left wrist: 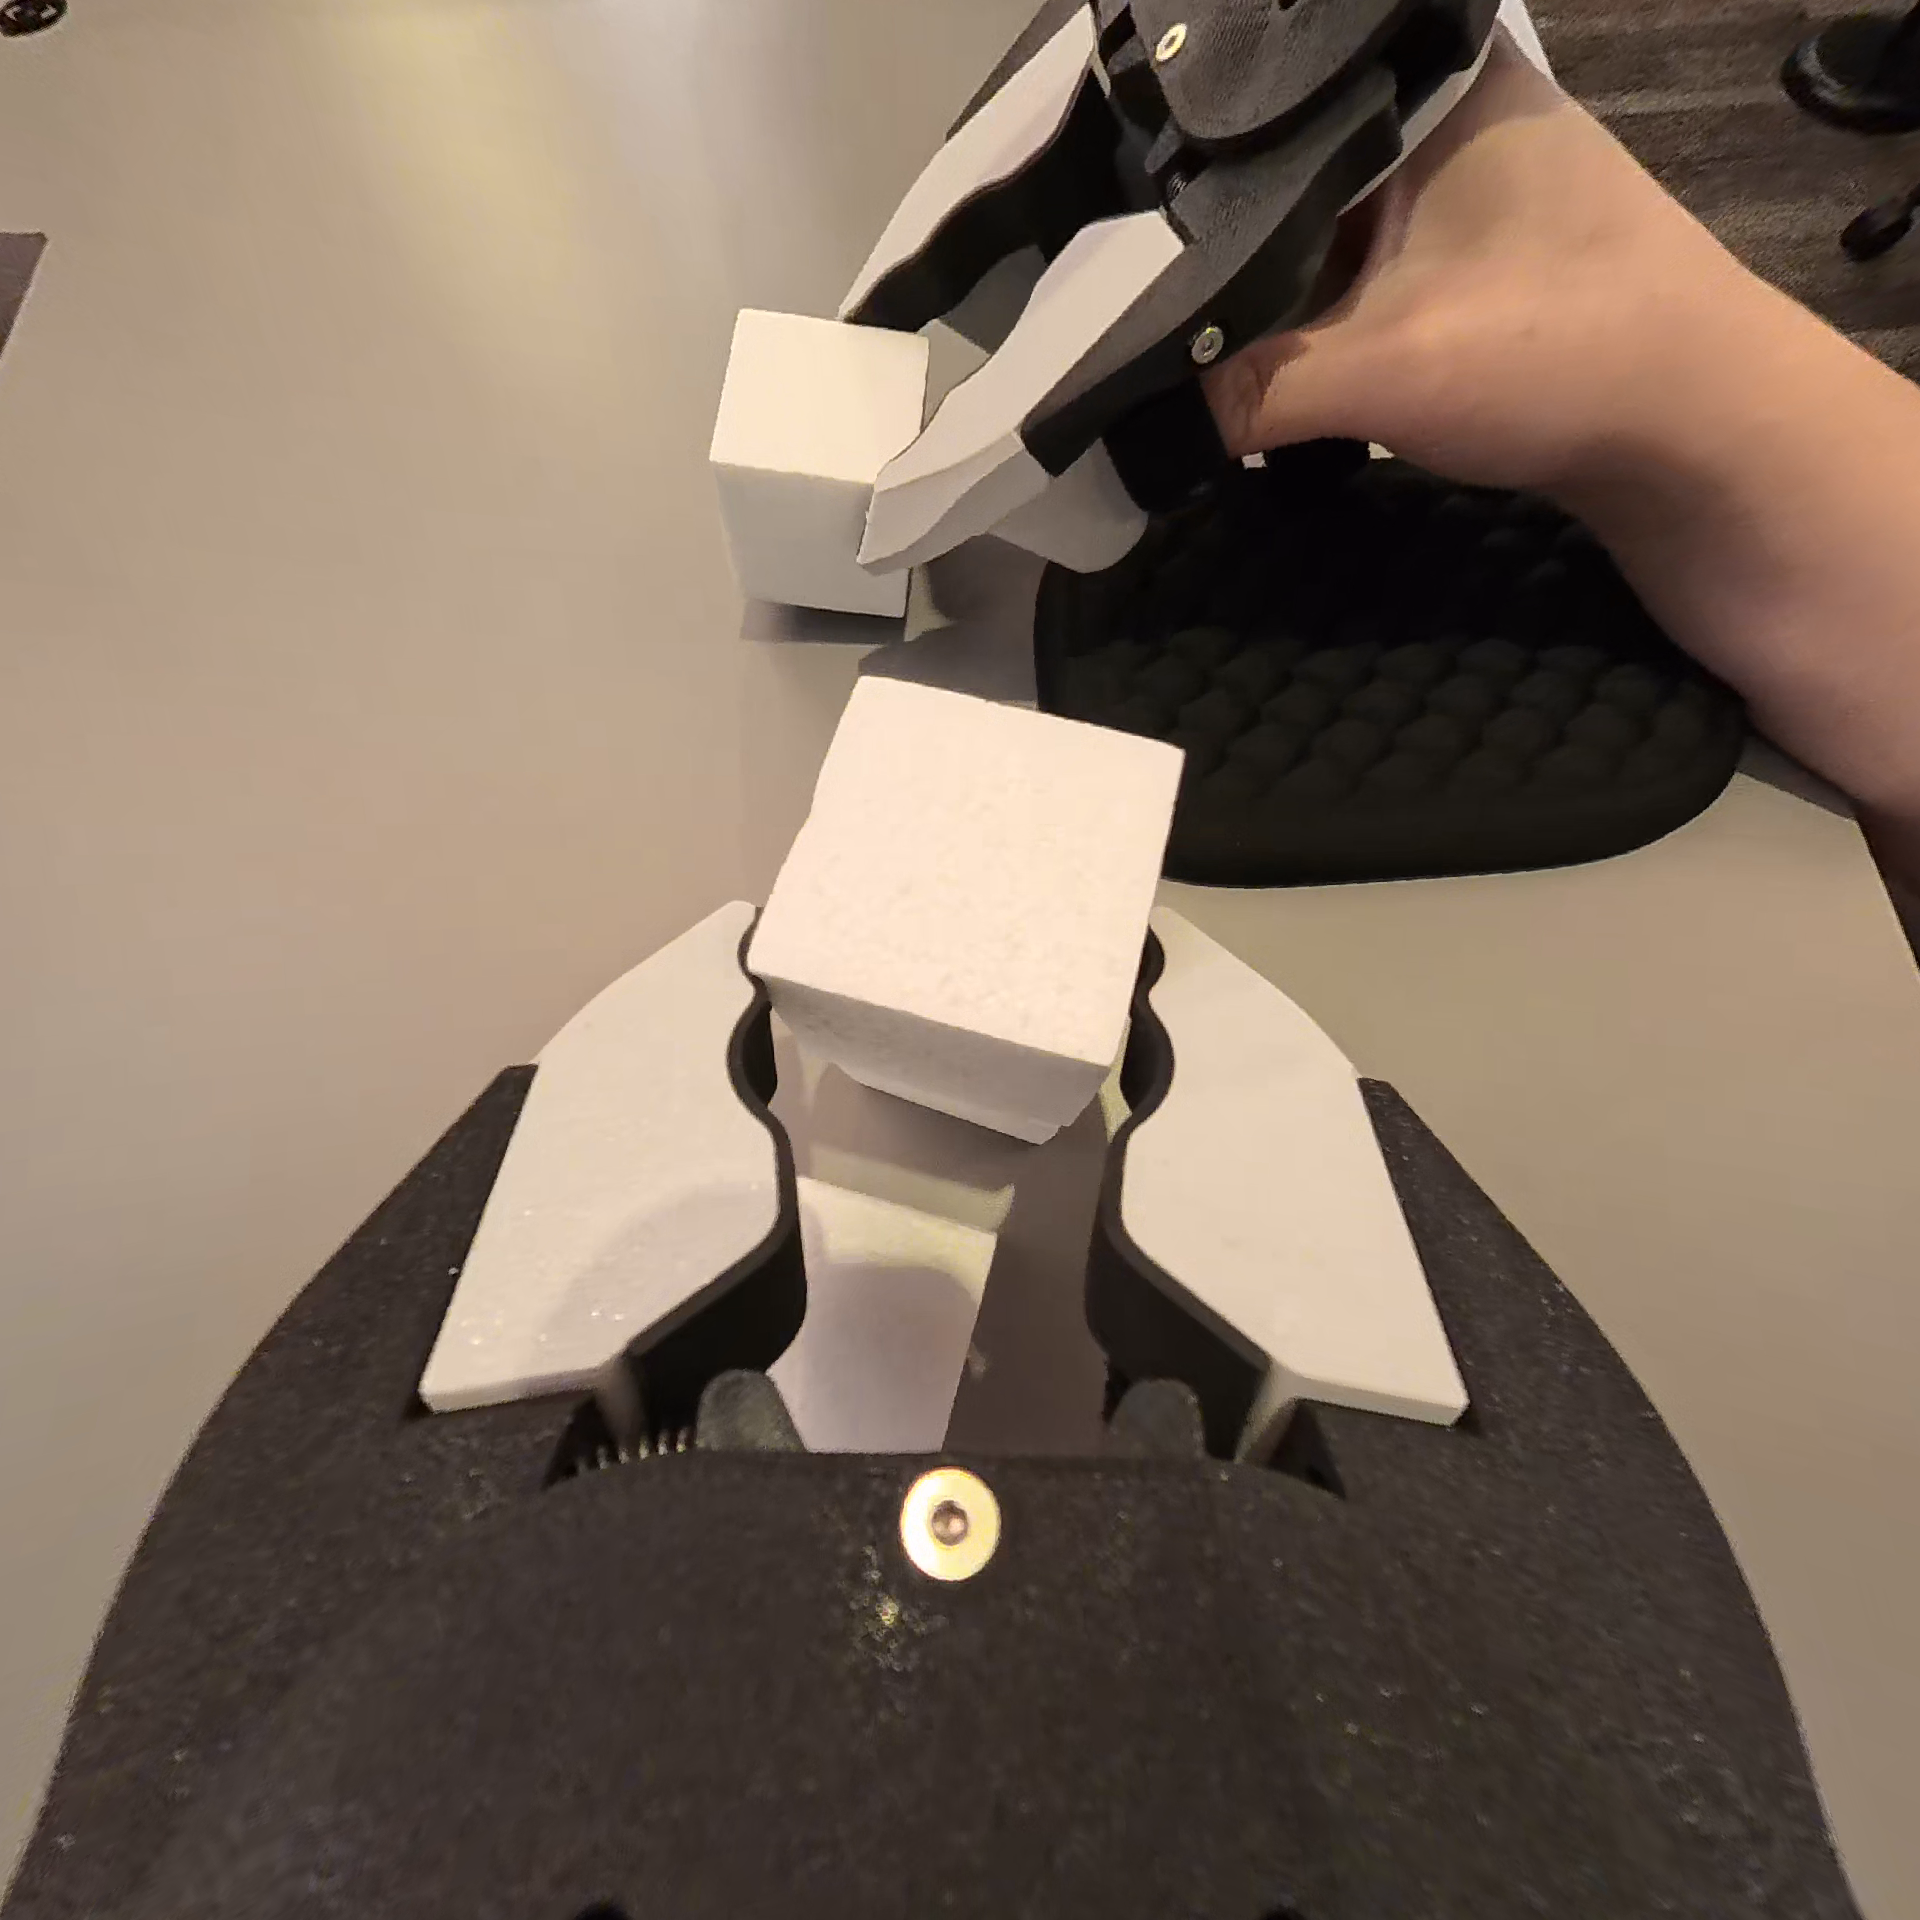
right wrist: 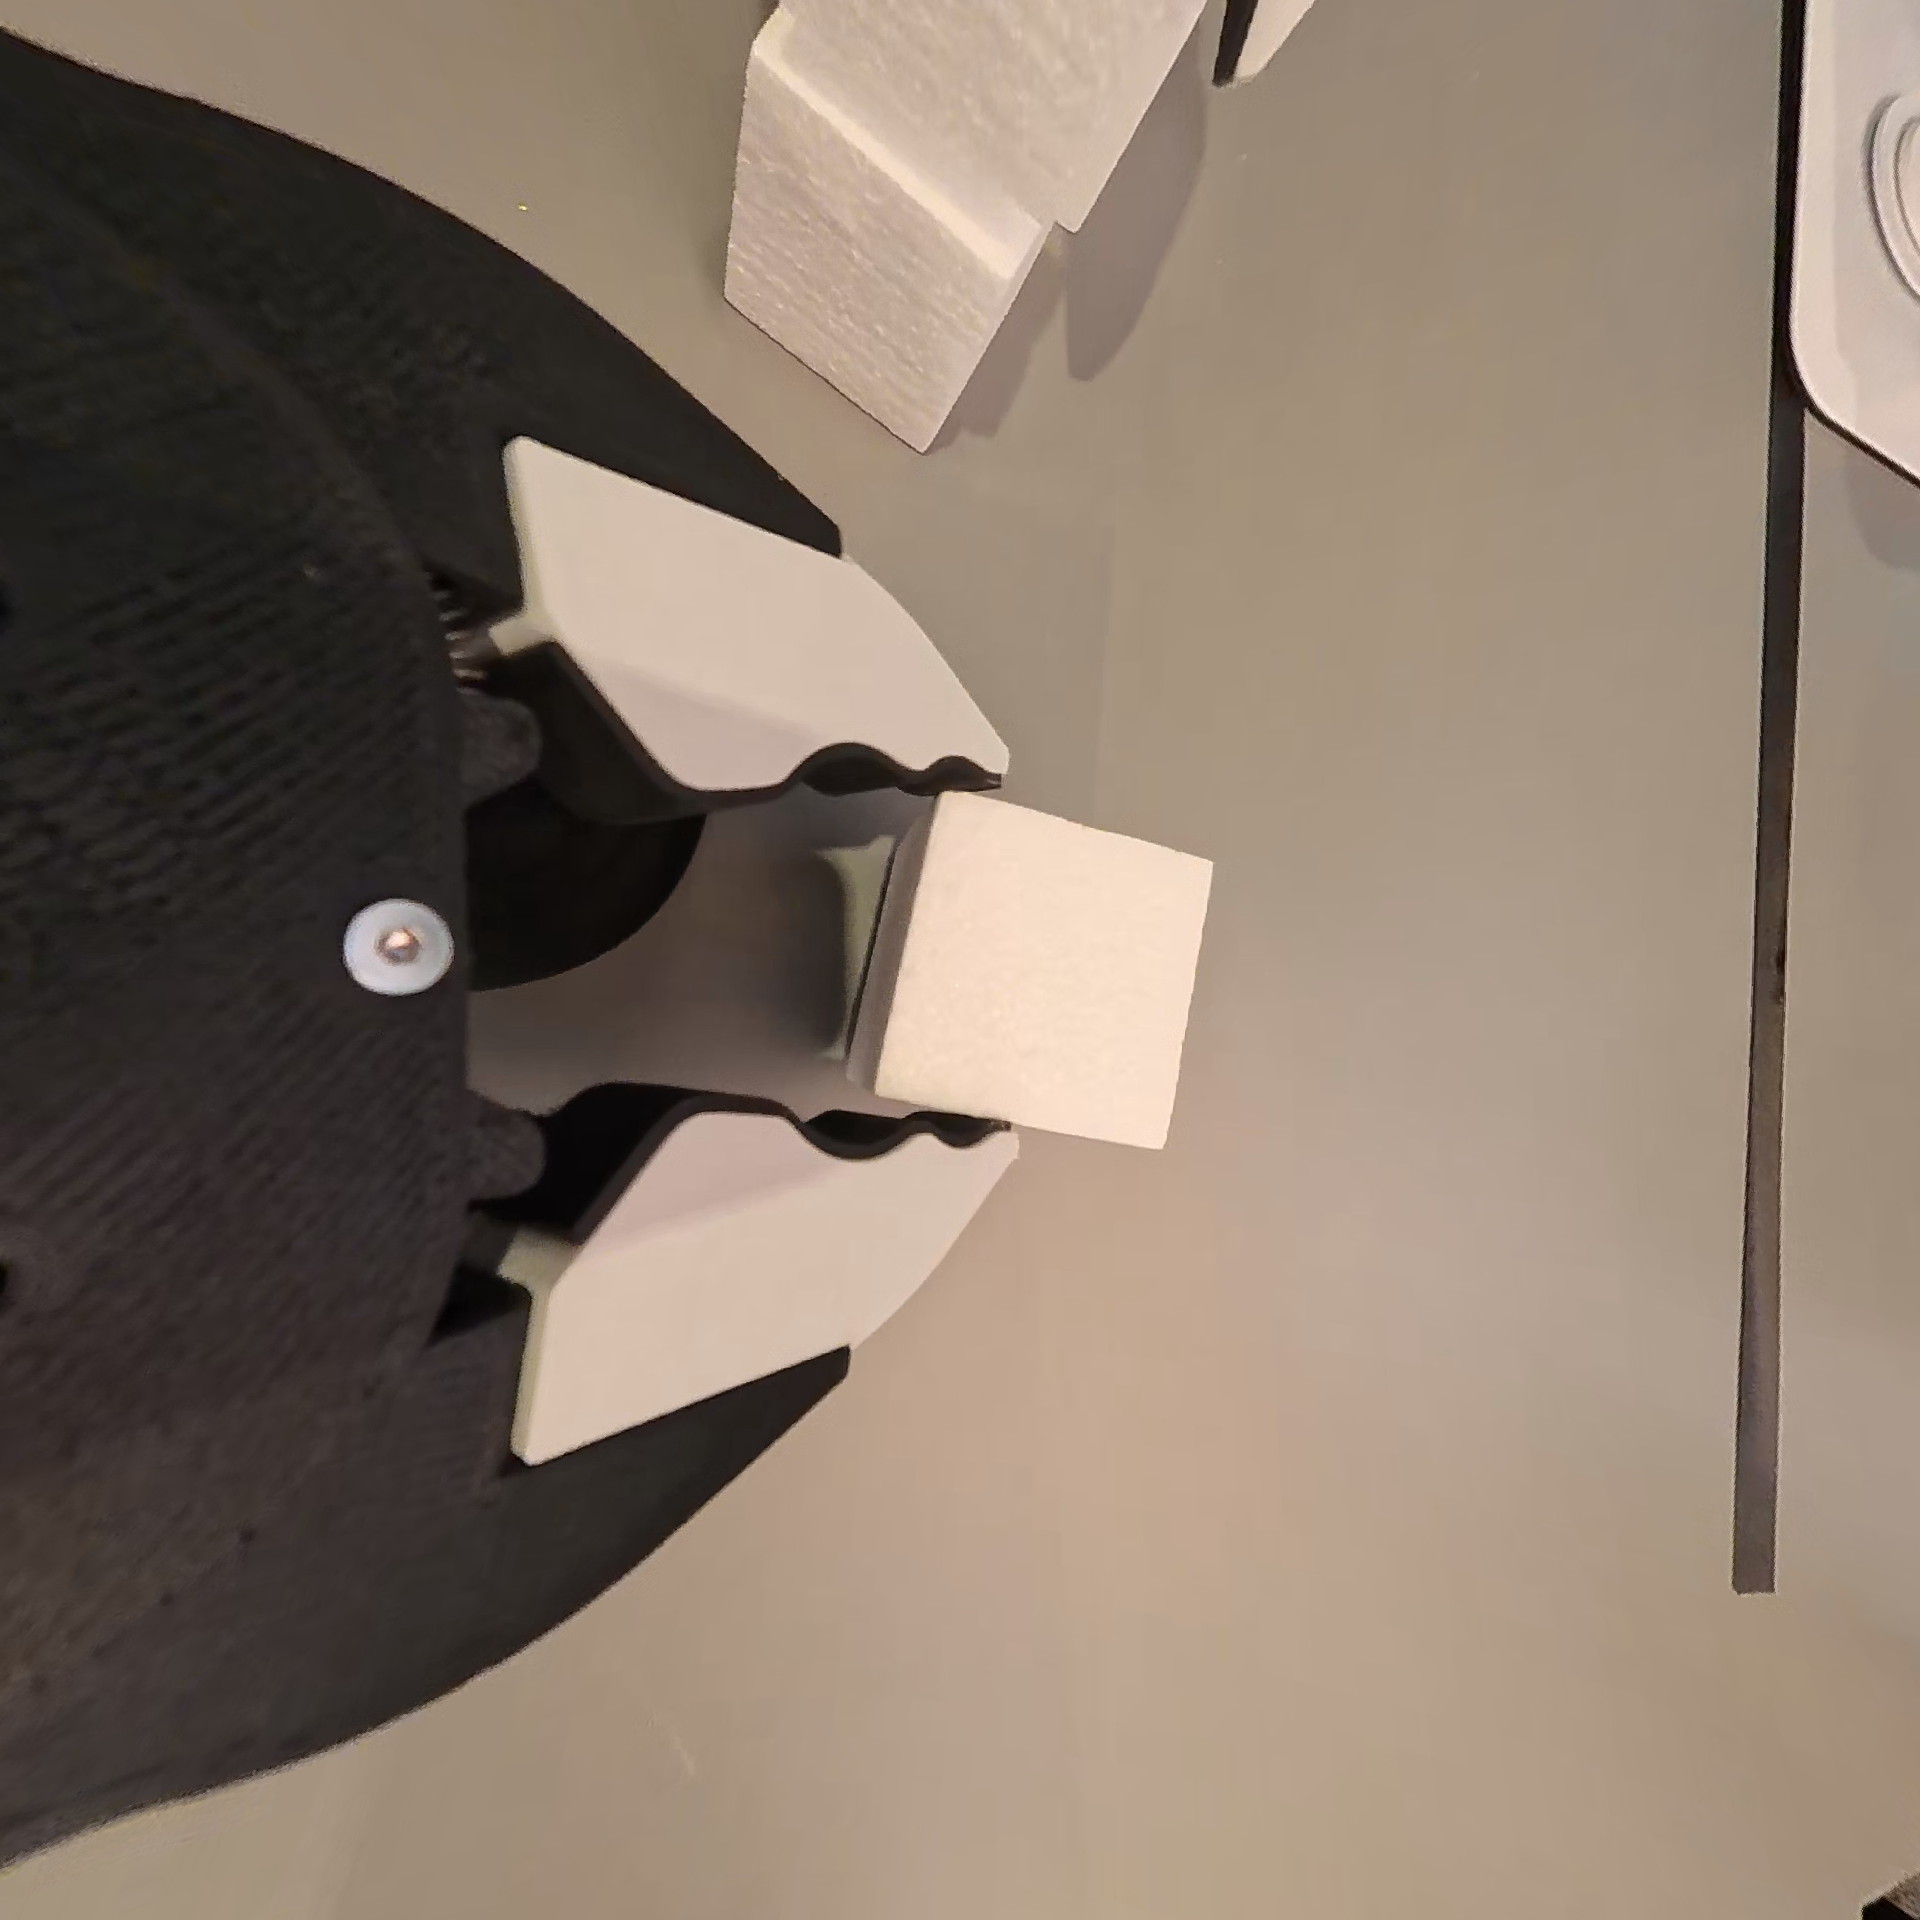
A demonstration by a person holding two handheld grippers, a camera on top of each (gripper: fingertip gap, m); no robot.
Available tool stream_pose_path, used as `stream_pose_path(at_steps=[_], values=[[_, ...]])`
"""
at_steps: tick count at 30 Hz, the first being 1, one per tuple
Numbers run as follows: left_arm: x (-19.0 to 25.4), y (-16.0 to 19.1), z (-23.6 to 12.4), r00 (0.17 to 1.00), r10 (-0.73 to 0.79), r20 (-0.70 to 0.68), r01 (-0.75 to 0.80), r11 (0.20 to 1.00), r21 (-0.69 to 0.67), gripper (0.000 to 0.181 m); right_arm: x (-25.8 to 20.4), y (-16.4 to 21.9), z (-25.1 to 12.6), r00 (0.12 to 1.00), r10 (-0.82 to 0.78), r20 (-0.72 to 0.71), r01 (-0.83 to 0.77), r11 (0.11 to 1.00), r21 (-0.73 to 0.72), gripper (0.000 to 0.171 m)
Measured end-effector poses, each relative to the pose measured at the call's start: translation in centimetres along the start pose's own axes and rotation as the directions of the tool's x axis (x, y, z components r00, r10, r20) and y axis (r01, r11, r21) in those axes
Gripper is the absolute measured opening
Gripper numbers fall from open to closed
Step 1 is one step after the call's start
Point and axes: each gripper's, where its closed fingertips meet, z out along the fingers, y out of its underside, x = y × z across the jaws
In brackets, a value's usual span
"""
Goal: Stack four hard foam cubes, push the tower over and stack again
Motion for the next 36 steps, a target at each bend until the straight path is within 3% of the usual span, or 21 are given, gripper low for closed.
stream_pose_path(at_steps=[7,11,13,15,18,21,25,28,31,36], values=[[0.1,1.0,0.8,1.000,-0.001,-0.006,0.000,0.999,-0.039,0.067,-0.2,0.1,0.1,1.000,-0.016,0.008,0.016,1.000,-0.005,0.060],[0.2,1.7,0.2,1.000,-0.017,-0.016,0.016,0.999,-0.048,0.094,0.0,-0.6,-0.6,0.999,-0.032,0.008,0.032,0.999,0.035,0.060],[0.1,2.0,-1.0,1.000,-0.028,0.007,0.028,0.999,-0.019,0.097,-0.1,-2.3,-2.0,0.997,-0.075,0.020,0.072,0.992,0.103,0.060],[0.0,2.7,-2.4,0.999,-0.037,0.033,0.036,0.999,0.014,0.098,-2.2,-5.2,-4.3,0.980,-0.138,0.147,0.102,0.969,0.226,0.060],[-1.6,5.2,-4.0,0.989,-0.033,0.142,0.033,0.999,0.003,0.101,-7.8,-8.1,-8.1,0.849,-0.265,0.457,0.138,0.947,0.291,0.060],[-2.0,7.0,-4.2,0.989,-0.084,0.120,0.082,0.996,0.027,0.100,-12.5,-9.0,-10.6,0.659,-0.372,0.654,0.272,0.928,0.253,0.060],[-2.6,8.9,-3.3,0.986,-0.137,0.097,0.137,0.991,0.005,0.094,-15.1,-8.5,-10.4,0.497,-0.471,0.728,0.504,0.840,0.200,0.060],[-2.6,8.8,-2.5,0.987,-0.140,0.077,0.139,0.990,0.023,0.086,-16.0,-7.3,-9.8,0.396,-0.461,0.794,0.603,0.783,0.154,0.060],[-2.8,8.6,-2.1,0.988,-0.128,0.085,0.125,0.991,0.037,0.066,-16.1,-6.5,-8.8,0.342,-0.459,0.820,0.659,0.739,0.139,0.060],[-2.4,8.6,-2.1,0.990,-0.125,0.063,0.123,0.992,0.035,0.065,-15.7,-5.8,-7.6,0.297,-0.481,0.825,0.678,0.714,0.172,0.060]])
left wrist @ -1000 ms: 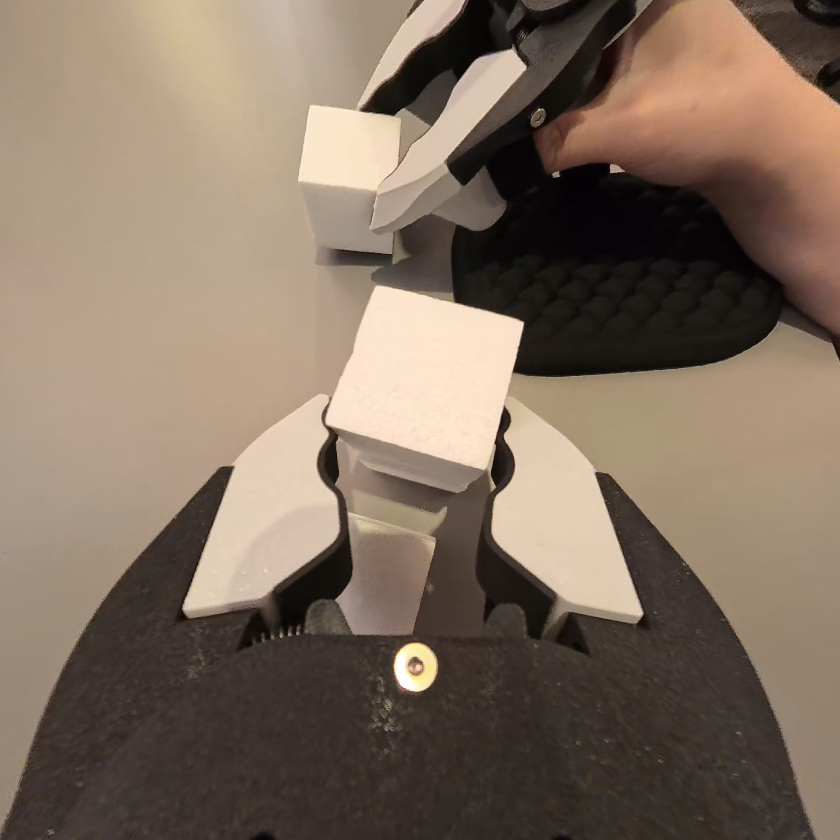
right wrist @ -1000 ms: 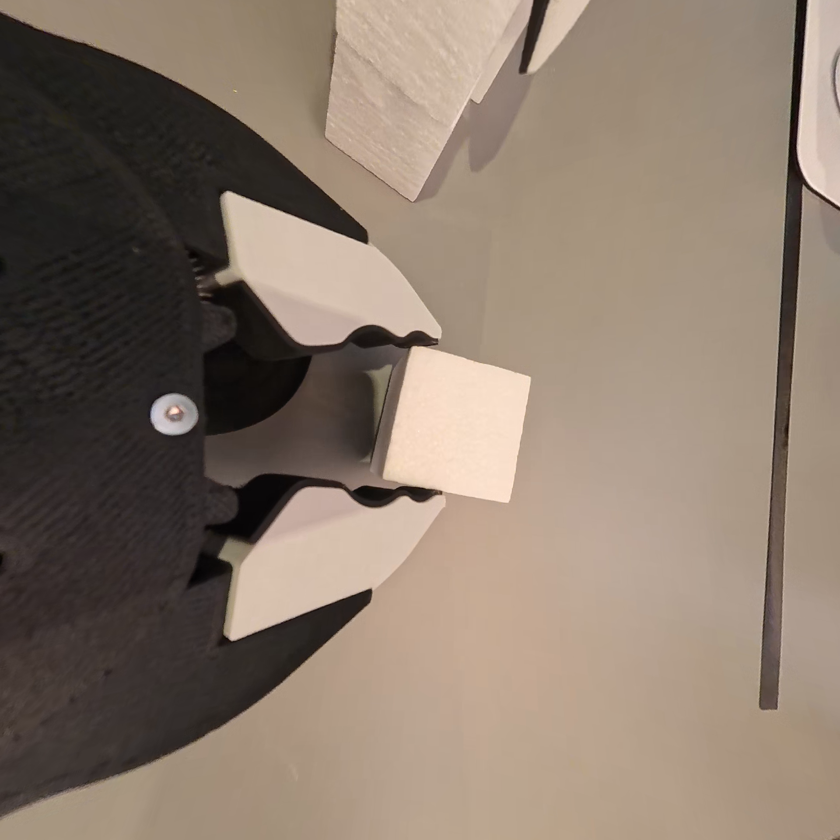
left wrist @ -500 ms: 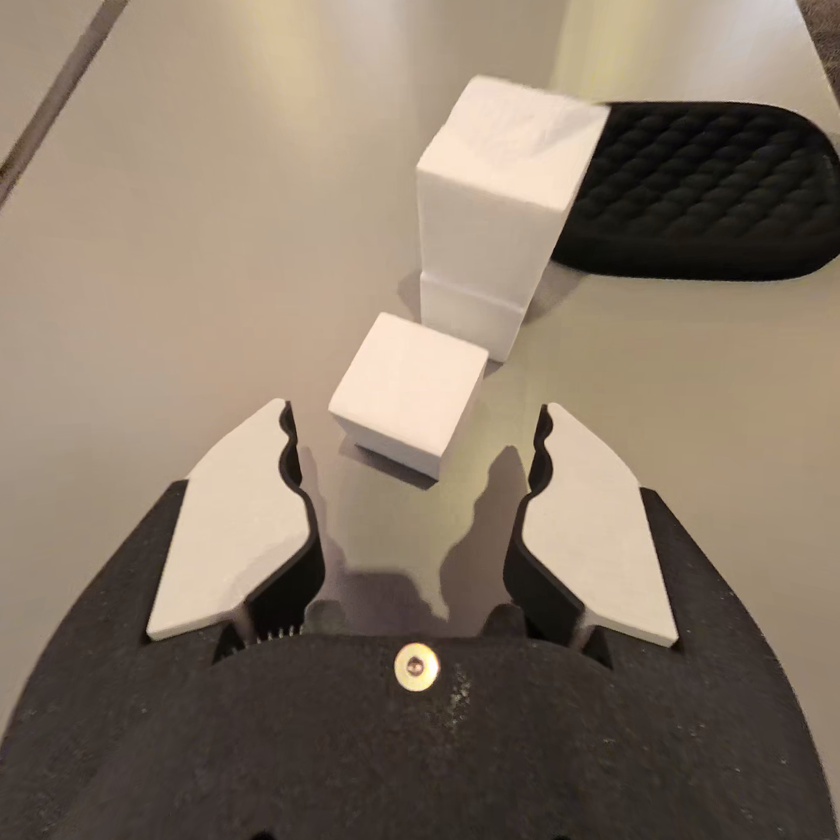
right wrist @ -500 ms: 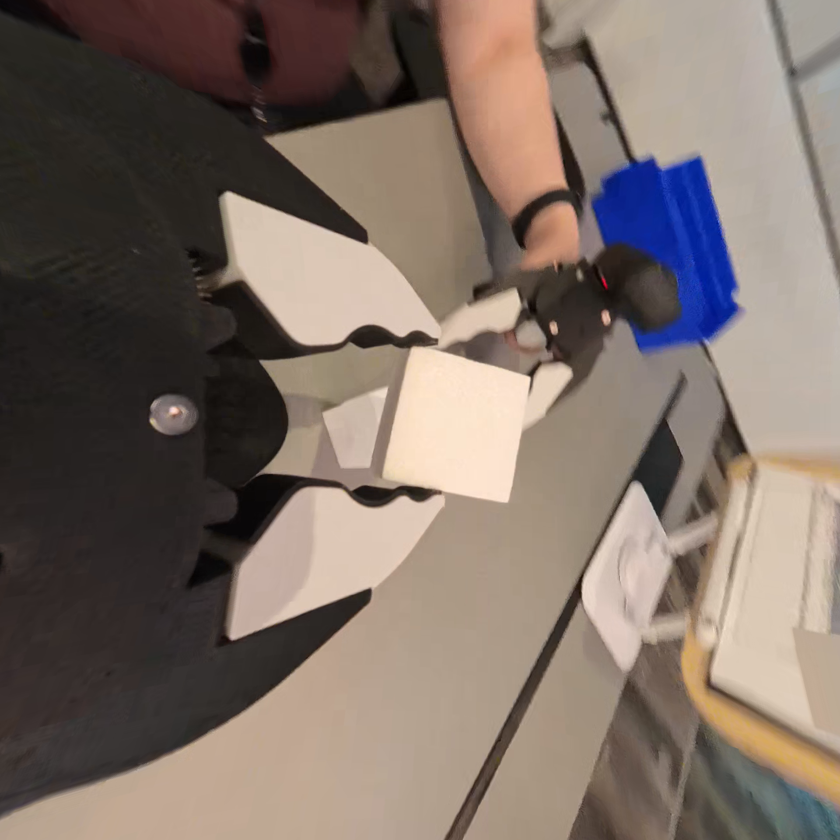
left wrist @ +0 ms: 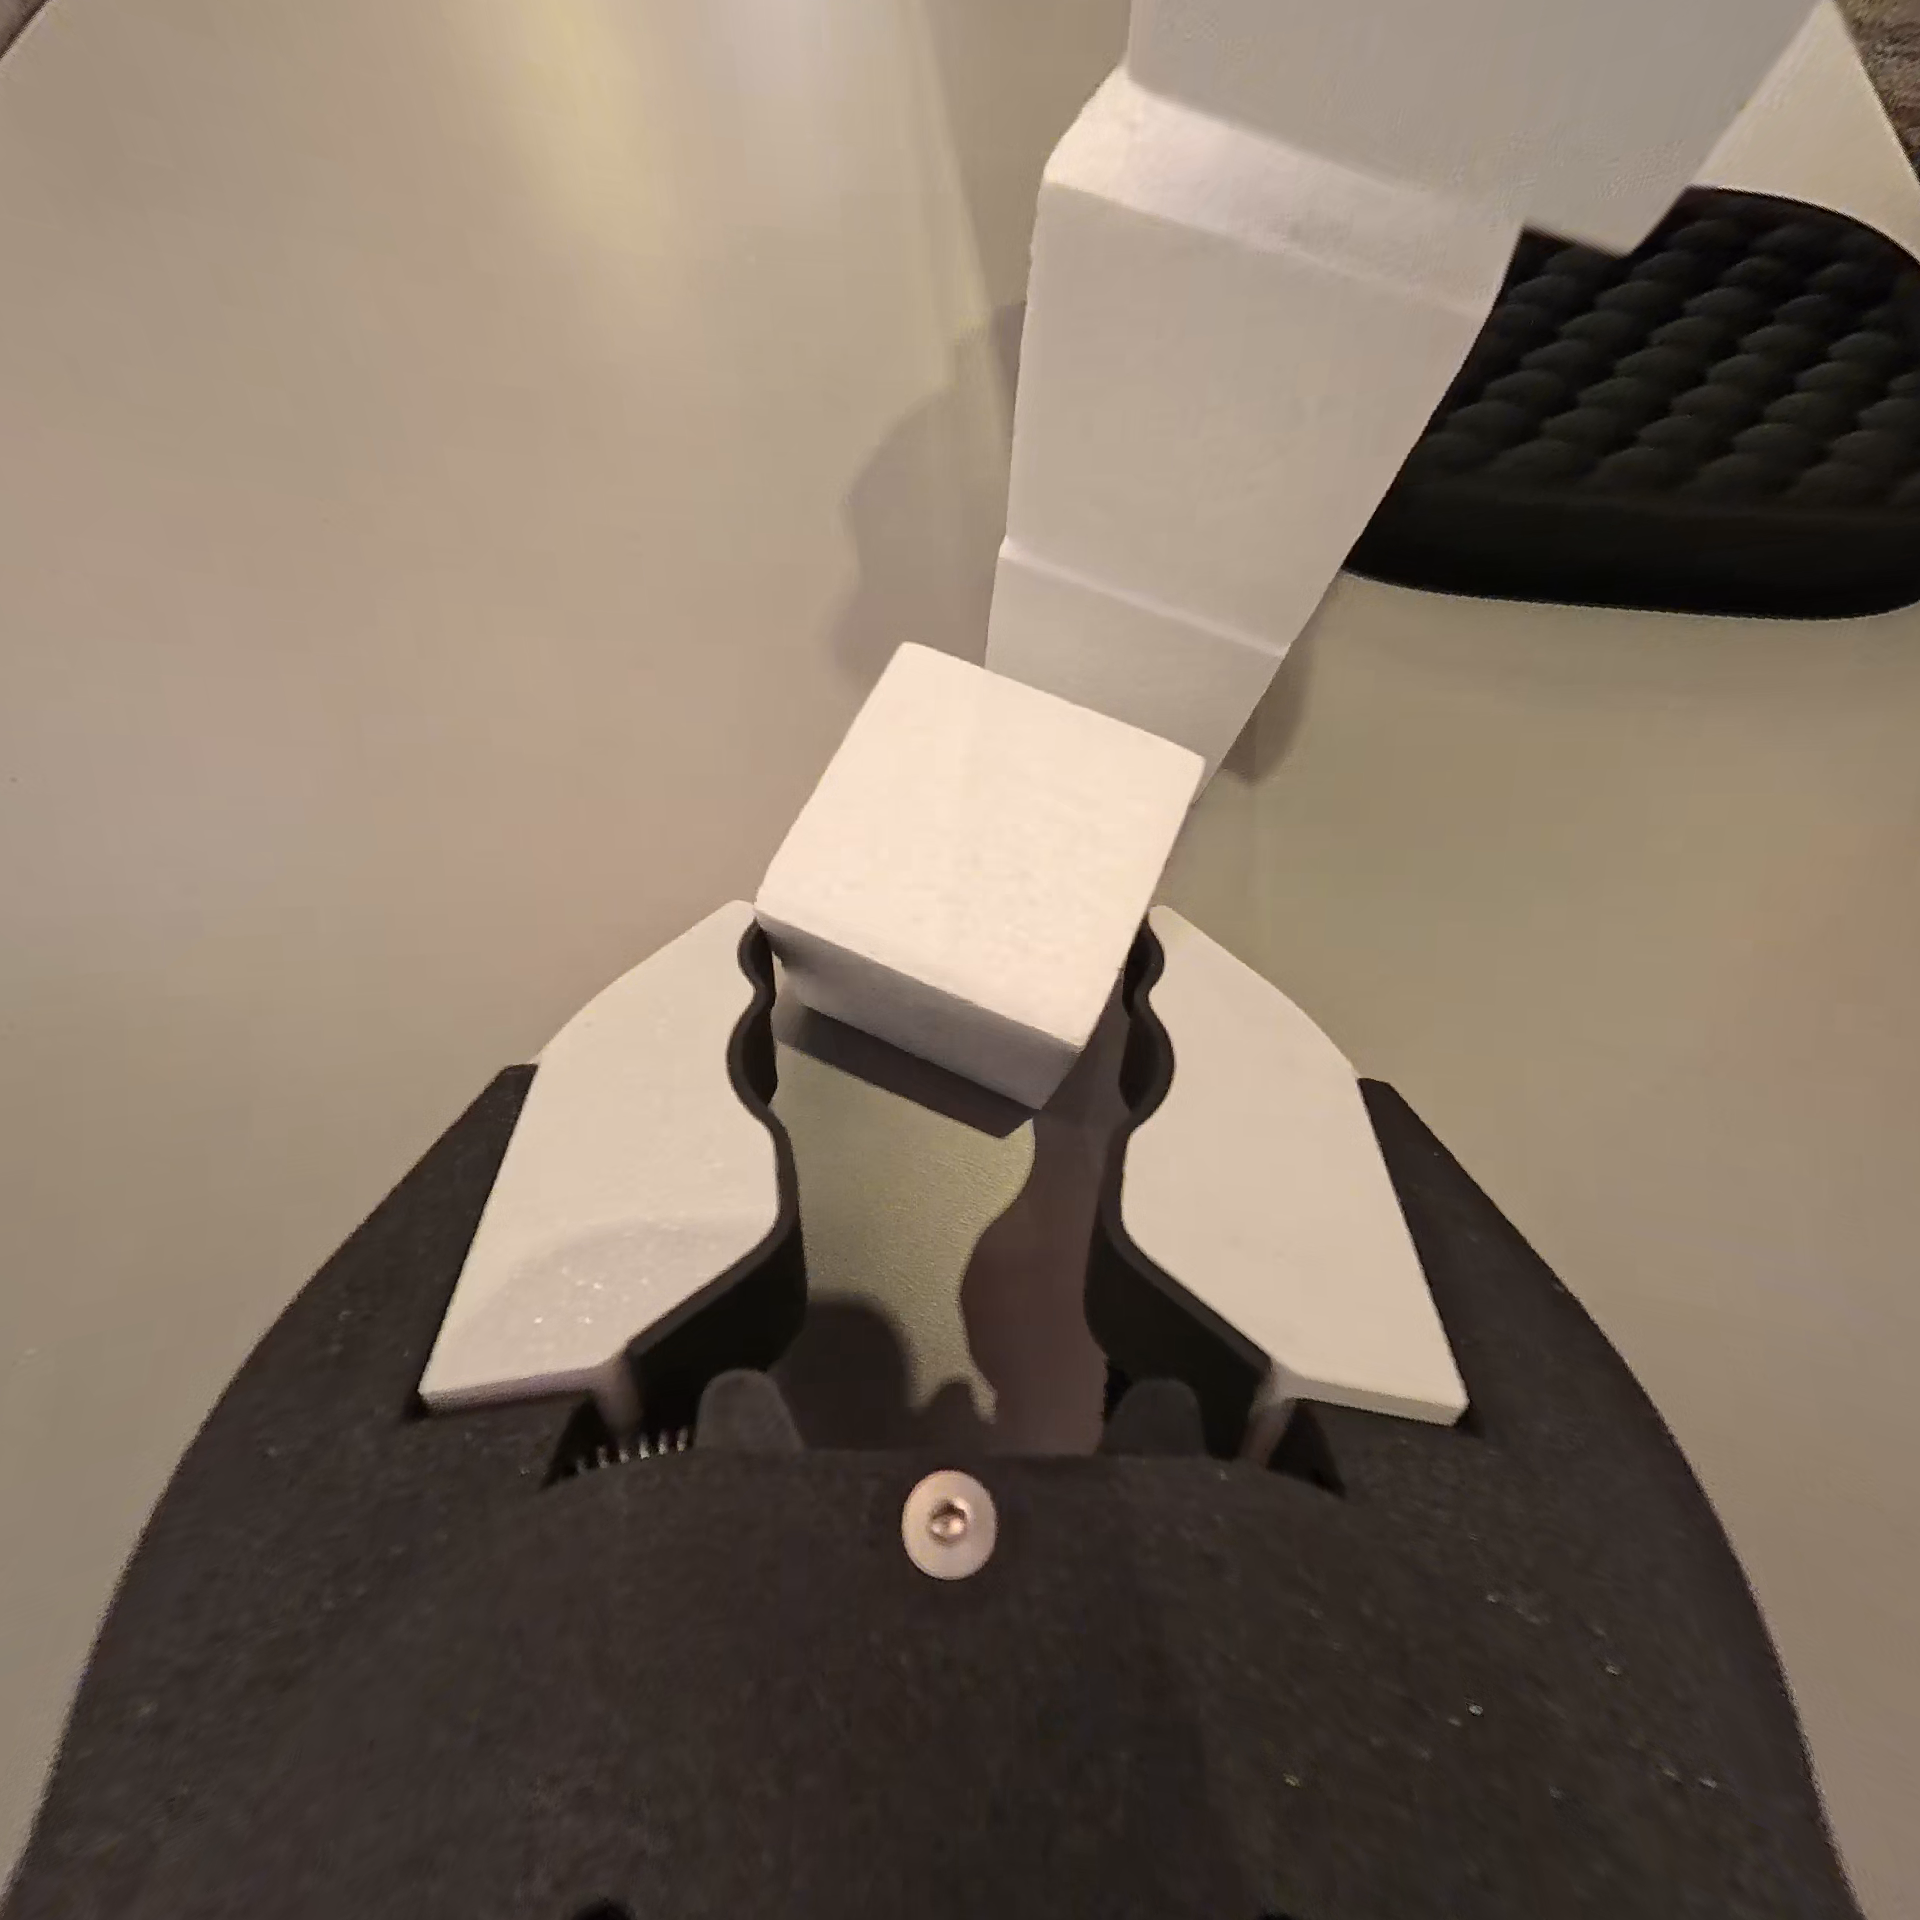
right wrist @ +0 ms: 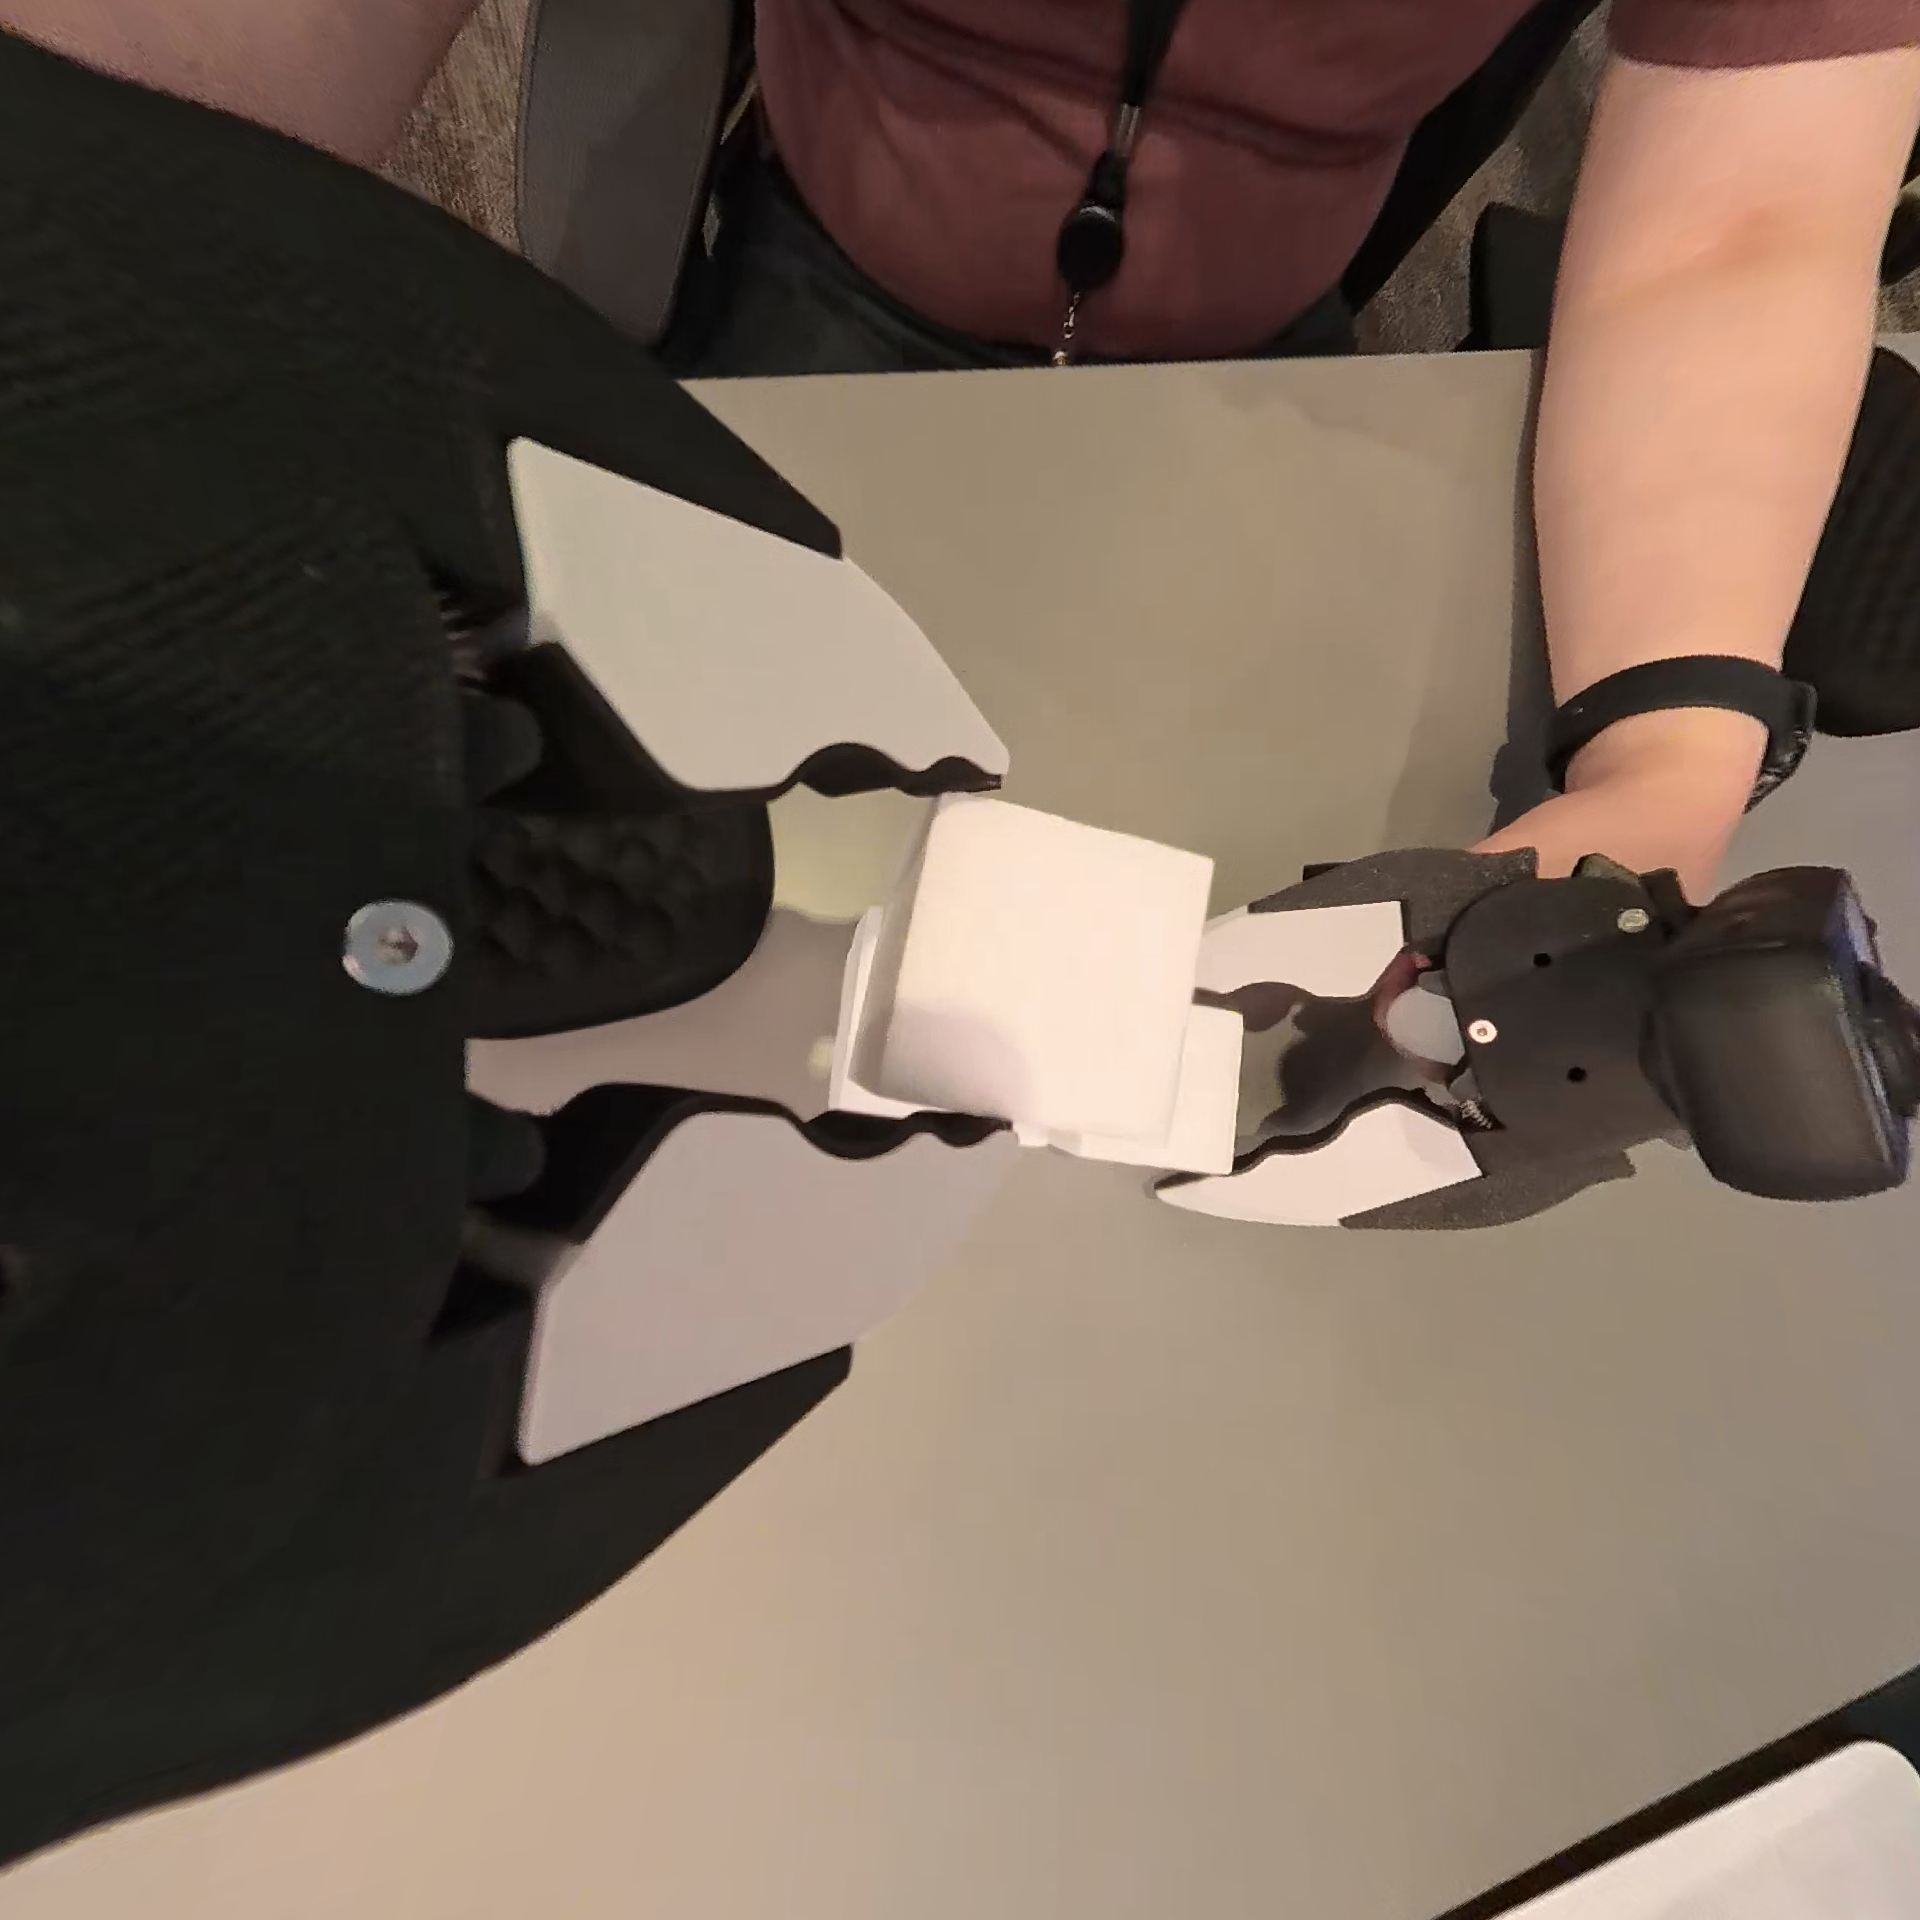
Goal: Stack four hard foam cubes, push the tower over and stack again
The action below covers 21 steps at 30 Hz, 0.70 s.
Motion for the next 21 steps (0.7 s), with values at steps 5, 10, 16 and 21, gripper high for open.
stream_pose_path(at_steps=[5,10,16,21], values=[[0.1,0.0,0.0,1.000,-0.003,-0.008,0.003,1.000,0.001,0.065,0.6,0.7,0.6,1.000,-0.005,0.010,0.005,1.000,0.018,0.060],[0.2,-0.1,-0.1,1.000,-0.010,-0.011,0.010,1.000,0.010,0.065,0.5,0.8,0.5,1.000,-0.022,0.010,0.022,0.999,0.037,0.061],[-1.1,-3.0,-4.3,0.998,-0.056,0.026,0.052,0.991,0.127,0.065,1.1,0.5,-1.3,0.991,0.000,-0.136,0.022,0.987,0.162,0.083],[0.2,-8.5,-9.9,0.996,-0.081,0.032,0.071,0.967,0.246,0.065,3.5,3.6,-5.0,0.873,0.156,-0.462,0.004,0.946,0.326,0.083]])
